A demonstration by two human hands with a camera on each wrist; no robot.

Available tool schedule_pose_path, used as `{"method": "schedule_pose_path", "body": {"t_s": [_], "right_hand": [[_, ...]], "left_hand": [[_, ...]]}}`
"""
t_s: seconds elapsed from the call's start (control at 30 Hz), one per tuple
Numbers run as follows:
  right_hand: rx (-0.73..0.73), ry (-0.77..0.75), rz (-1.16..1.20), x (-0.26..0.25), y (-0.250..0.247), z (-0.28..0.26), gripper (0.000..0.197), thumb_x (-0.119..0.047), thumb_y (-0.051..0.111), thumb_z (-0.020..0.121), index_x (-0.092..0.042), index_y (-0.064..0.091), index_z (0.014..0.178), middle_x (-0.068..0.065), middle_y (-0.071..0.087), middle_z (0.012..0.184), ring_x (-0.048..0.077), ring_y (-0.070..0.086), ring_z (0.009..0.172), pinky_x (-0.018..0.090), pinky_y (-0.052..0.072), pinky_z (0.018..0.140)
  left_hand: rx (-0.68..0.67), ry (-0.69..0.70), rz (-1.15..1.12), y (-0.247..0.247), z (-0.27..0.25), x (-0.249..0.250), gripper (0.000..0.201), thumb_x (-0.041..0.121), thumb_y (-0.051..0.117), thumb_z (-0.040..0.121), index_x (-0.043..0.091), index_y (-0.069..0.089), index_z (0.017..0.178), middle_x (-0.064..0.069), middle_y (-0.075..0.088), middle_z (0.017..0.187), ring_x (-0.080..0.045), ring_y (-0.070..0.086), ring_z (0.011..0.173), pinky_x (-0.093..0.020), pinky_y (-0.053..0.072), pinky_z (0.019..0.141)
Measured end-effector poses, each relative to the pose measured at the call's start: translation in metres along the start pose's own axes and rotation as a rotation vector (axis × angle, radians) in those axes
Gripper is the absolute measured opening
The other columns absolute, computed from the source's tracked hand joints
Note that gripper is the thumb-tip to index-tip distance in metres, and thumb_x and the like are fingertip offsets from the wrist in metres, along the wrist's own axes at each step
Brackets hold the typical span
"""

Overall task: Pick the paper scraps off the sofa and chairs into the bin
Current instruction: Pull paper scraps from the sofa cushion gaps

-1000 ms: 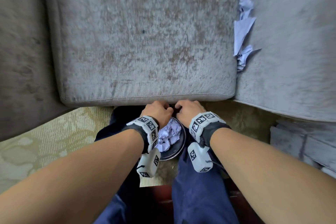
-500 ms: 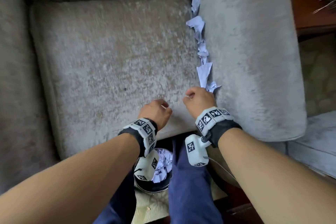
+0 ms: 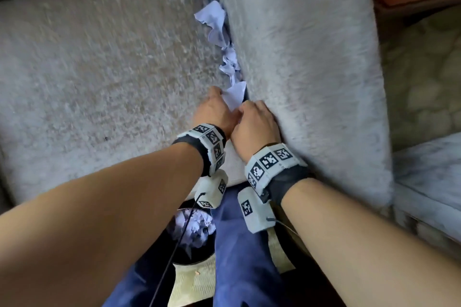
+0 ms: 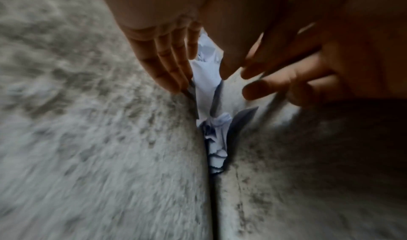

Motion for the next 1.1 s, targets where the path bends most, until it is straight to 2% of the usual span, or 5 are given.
{"method": "schedule_pose_path", "body": {"t_s": [0.2, 0.43, 0.6, 0.77, 1.1], "right_hand": [[0.061, -0.057, 0.045, 0.004, -0.005, 0.0, 0.032, -0.003, 0.033, 0.095, -0.009, 0.049, 0.122, 0.009, 0.051, 0.126, 0.03, 0.056, 0.108, 0.036, 0.042, 0.084], [-0.033, -0.088, 0.085, 0.004, -0.004, 0.0, 0.042, -0.004, 0.058, 0.083, -0.008, 0.047, 0.123, 0.009, 0.047, 0.127, 0.028, 0.056, 0.107, 0.034, 0.045, 0.085], [-0.096, -0.081, -0.09, 0.001, 0.006, 0.0, 0.044, -0.004, 0.065, 0.078, -0.008, 0.046, 0.117, 0.011, 0.045, 0.123, 0.029, 0.058, 0.095, 0.031, 0.043, 0.073], [-0.092, -0.097, -0.232, 0.003, 0.025, 0.003, 0.045, -0.001, 0.062, 0.076, -0.006, 0.049, 0.118, 0.012, 0.042, 0.125, 0.029, 0.047, 0.112, 0.032, 0.044, 0.091], [-0.108, -0.07, -0.446, 0.007, 0.057, 0.016, 0.047, 0.001, 0.059, 0.078, -0.006, 0.046, 0.123, 0.01, 0.044, 0.128, 0.029, 0.039, 0.122, 0.036, 0.042, 0.09]], "left_hand": [[-0.032, -0.011, 0.209, 0.006, 0.014, 0.025, 0.031, 0.026, 0.051, 0.096, 0.008, 0.044, 0.12, -0.017, 0.062, 0.111, -0.038, 0.059, 0.101, -0.038, 0.034, 0.073], [-0.021, -0.008, 0.148, -0.007, 0.013, 0.017, 0.024, 0.034, 0.056, 0.087, 0.019, 0.044, 0.073, -0.007, 0.06, 0.082, -0.032, 0.055, 0.079, -0.032, 0.037, 0.064], [-0.002, 0.025, 0.166, -0.027, 0.01, 0.004, 0.018, 0.021, 0.057, 0.088, 0.014, 0.044, 0.079, -0.01, 0.059, 0.08, -0.031, 0.052, 0.073, -0.034, 0.038, 0.058], [0.025, 0.038, 0.054, -0.051, 0.002, -0.02, 0.016, 0.015, 0.036, 0.093, 0.021, 0.051, 0.092, -0.007, 0.068, 0.084, -0.031, 0.066, 0.073, -0.046, 0.058, 0.064], [0.051, 0.047, -0.051, -0.078, -0.014, -0.069, 0.023, 0.019, 0.036, 0.094, 0.019, 0.059, 0.09, -0.005, 0.065, 0.08, -0.026, 0.062, 0.071, -0.029, 0.047, 0.057]]}}
Point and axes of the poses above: each hand's wrist, its own z-axis towards the middle knuckle, its own y-axis out of the palm, x = y × z, the point moved 5 cm from there along z, towards the middle knuckle
